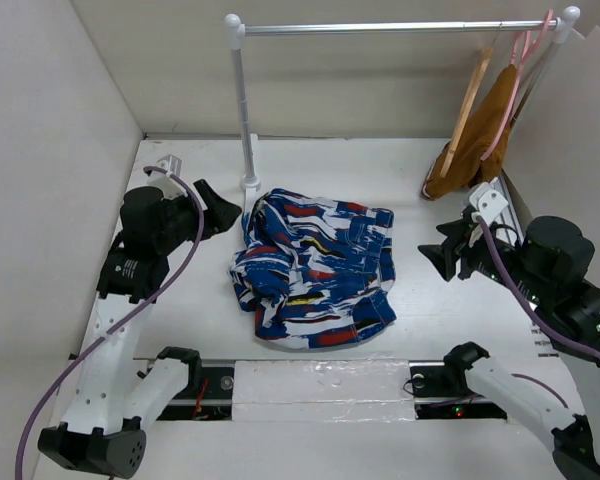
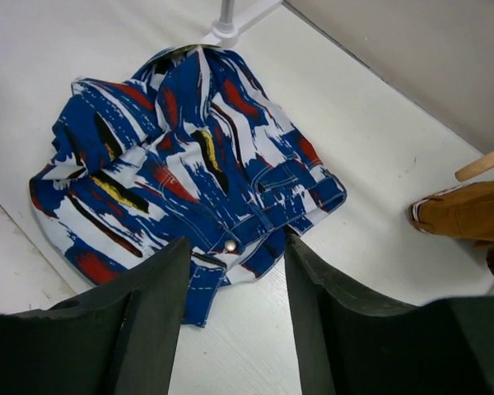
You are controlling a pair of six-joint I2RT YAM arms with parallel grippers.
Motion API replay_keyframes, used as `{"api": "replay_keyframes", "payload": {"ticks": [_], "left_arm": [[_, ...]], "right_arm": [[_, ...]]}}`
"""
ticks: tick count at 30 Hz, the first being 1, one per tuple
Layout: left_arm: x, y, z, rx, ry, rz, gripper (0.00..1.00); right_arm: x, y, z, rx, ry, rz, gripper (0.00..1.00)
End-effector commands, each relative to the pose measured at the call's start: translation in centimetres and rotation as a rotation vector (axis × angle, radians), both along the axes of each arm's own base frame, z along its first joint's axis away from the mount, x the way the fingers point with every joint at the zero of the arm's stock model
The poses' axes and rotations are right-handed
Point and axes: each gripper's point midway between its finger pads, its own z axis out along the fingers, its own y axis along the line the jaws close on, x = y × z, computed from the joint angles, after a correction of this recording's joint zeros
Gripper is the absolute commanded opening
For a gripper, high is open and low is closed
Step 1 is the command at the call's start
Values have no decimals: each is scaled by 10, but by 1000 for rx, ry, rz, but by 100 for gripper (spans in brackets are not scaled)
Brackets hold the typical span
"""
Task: Place the trousers on the hanger
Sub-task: Flatten out the trousers at the center of the board.
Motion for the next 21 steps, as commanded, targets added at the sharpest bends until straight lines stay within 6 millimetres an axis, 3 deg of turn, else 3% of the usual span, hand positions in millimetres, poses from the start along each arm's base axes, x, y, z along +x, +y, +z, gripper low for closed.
{"api": "replay_keyframes", "payload": {"ticks": [1, 2, 4, 7, 9, 10, 12, 13, 14, 15, 17, 18, 19, 20, 21], "left_arm": [[3, 5, 20, 16, -49, 26, 67], [4, 7, 23, 24, -52, 38, 68], [5, 14, 22, 47, -43, 75, 66], [7, 21, 29, 60, -52, 118, 62], [9, 22, 36, 57, -63, 122, 46], [9, 18, 37, 52, -63, 98, 30], [10, 9, 25, 46, -35, 59, 17], [9, 9, 16, 50, -16, 54, 2], [9, 10, -9, 66, 48, 60, 0], [6, 14, -28, 92, 107, 69, 0], [-1, 22, -72, 148, 223, 94, 0], [-9, 24, -89, 162, 276, 89, 0], [-16, 21, -103, 154, 318, 68, 20], [-28, 19, -128, 149, 383, 56, 34], [-33, 16, -138, 129, 407, 44, 44]], "right_arm": [[4, -6, -7, -9, 24, -49, 54], [5, -7, -9, -13, 31, -57, 48], [6, -9, -14, -22, 46, -69, 23], [8, -11, -22, -36, 69, -88, 1], [12, -12, -33, -54, 111, -110, 0], [14, -14, -38, -62, 127, -125, 0], [17, -12, -61, -90, 194, -134, 0], [18, -12, -71, -93, 223, -146, 0], [21, -10, -78, -91, 240, -154, 0], [23, -9, -100, -104, 299, -168, 5], [28, -9, -120, -110, 337, -193, 26], [29, -8, -131, -114, 363, -201, 52], [31, -2, -153, -110, 407, -195, 62], [32, 1, -163, -103, 429, -194, 69], [33, 4, -174, -91, 462, -200, 76]]}}
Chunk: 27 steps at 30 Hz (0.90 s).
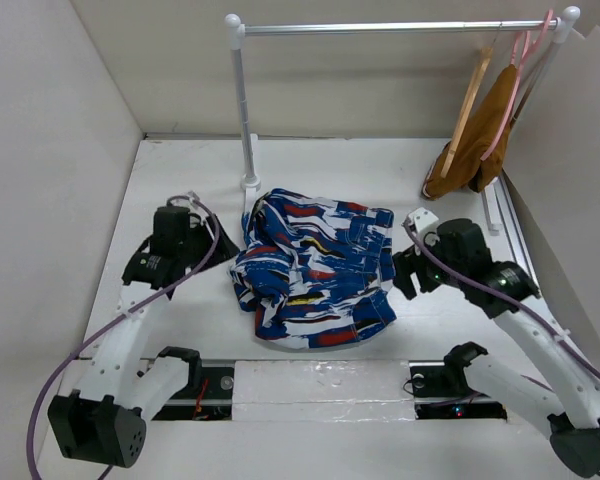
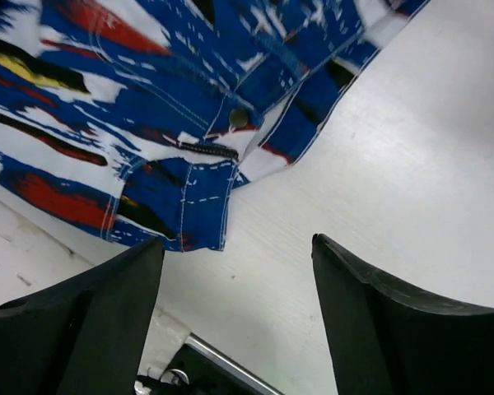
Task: Place the trousers on the hanger
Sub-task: Flatten out the trousers at the center of the board.
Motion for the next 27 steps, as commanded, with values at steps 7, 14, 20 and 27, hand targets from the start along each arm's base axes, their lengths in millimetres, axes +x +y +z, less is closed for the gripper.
{"api": "replay_keyframes", "payload": {"ticks": [7, 14, 20, 27], "left_arm": [[-42, -3, -79, -98, 256, 106, 95], [-27, -14, -109, -186, 301, 156, 99], [-14, -18, -145, -203, 326, 172, 91], [13, -10, -125, -155, 268, 202, 0]], "right_arm": [[-9, 30, -103, 109, 262, -39, 86], [-23, 47, -152, 207, 359, -23, 88], [-23, 60, -167, 260, 404, -4, 70], [6, 27, -131, 217, 277, -161, 0]]}}
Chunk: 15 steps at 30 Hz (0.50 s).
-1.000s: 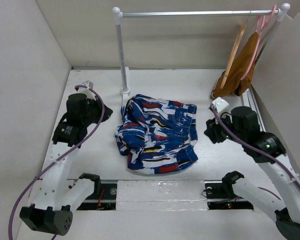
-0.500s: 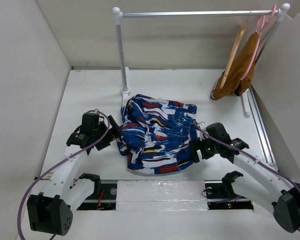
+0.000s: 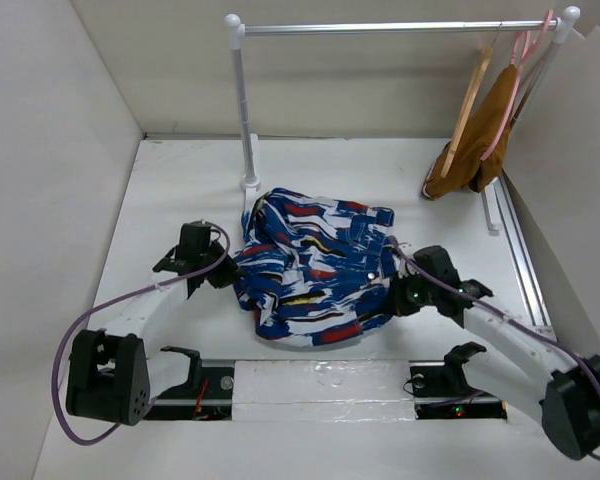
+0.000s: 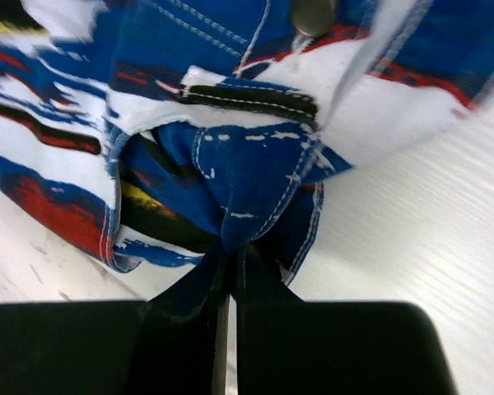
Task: Place the trousers on the hanger
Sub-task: Flatten out the trousers at the center of the board.
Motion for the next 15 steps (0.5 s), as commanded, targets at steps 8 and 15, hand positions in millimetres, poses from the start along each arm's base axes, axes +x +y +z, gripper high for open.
{"api": "replay_keyframes", "payload": {"ticks": [8, 15], "left_arm": [[61, 53, 256, 238, -546, 169, 0], [28, 65, 334, 262, -707, 179, 0]], "right_arm": [[57, -131, 273, -185, -675, -555, 0], [10, -196, 289, -409, -680, -778, 0]]}}
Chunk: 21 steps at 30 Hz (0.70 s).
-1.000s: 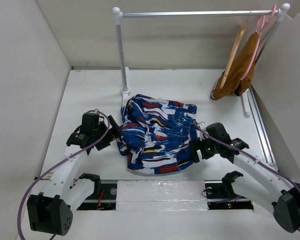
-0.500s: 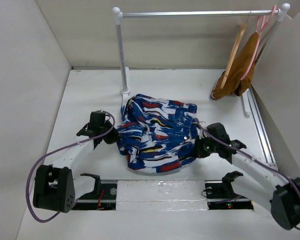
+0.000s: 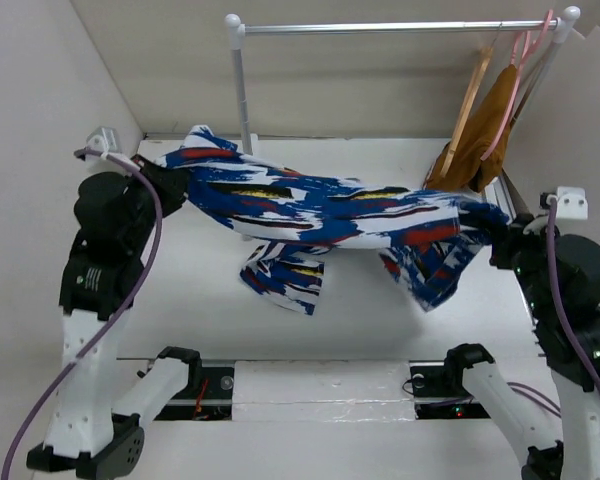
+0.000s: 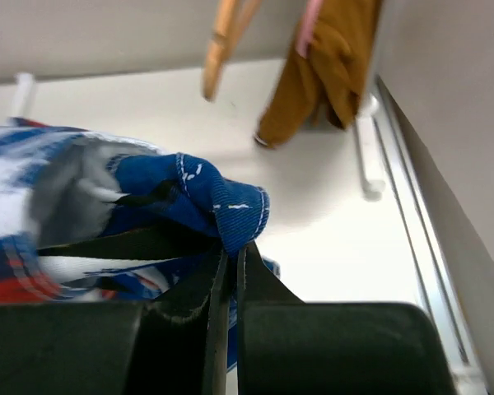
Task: Place the trousers on the hanger
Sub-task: Flatten out the trousers at the center of the board.
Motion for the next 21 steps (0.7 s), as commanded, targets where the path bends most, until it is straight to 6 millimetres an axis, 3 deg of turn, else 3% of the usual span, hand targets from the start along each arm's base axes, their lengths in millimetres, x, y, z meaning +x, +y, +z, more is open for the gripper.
{"api": "replay_keyframes", "payload": {"ticks": [1, 3, 4, 5, 7, 8, 10, 11, 12, 13, 14, 17, 18, 19, 20, 21], "left_arm": [[-17, 8, -28, 72, 99, 2, 0], [-29, 1, -48, 62, 143, -47, 2], [-34, -5, -76, 67, 206, -66, 4], [-41, -4, -90, 80, 240, -66, 8], [-59, 15, -108, 133, 289, 27, 13], [-63, 16, -113, 132, 316, 30, 13], [-73, 37, -109, 167, 307, 154, 6], [-79, 48, -110, 165, 323, 214, 1], [-81, 58, -105, 187, 304, 267, 0], [-79, 59, -97, 191, 283, 272, 0], [-74, 57, -91, 199, 264, 258, 0], [-46, 32, -63, 164, 198, 163, 0], [-26, 15, -56, 165, 188, 91, 0], [-26, 15, -47, 158, 168, 92, 0], [-17, 9, -34, 145, 135, 76, 0], [-1, 0, -36, 152, 158, 56, 0]], "right_arm": [[-32, -40, -66, -116, 230, -181, 0], [-41, -32, -97, -77, 309, -152, 0], [-47, -26, -121, -63, 350, -120, 0], [-51, -19, -134, -44, 377, -86, 0], [-61, 3, -160, -12, 415, 53, 0], [-63, 3, -157, -9, 397, 54, 0], [-67, 14, -155, -22, 415, 139, 0], [-64, 25, -158, -27, 462, 210, 0], [-63, 50, -160, -26, 475, 375, 0], [-62, 55, -164, -23, 499, 407, 0], [-56, 58, -159, -20, 497, 413, 0], [-25, 39, -111, -110, 351, 308, 0], [9, 31, -53, -189, 254, 258, 0], [10, 31, -52, -190, 253, 257, 0], [22, 32, -31, -209, 223, 257, 0], [44, 37, 11, -231, 152, 263, 0]]}}
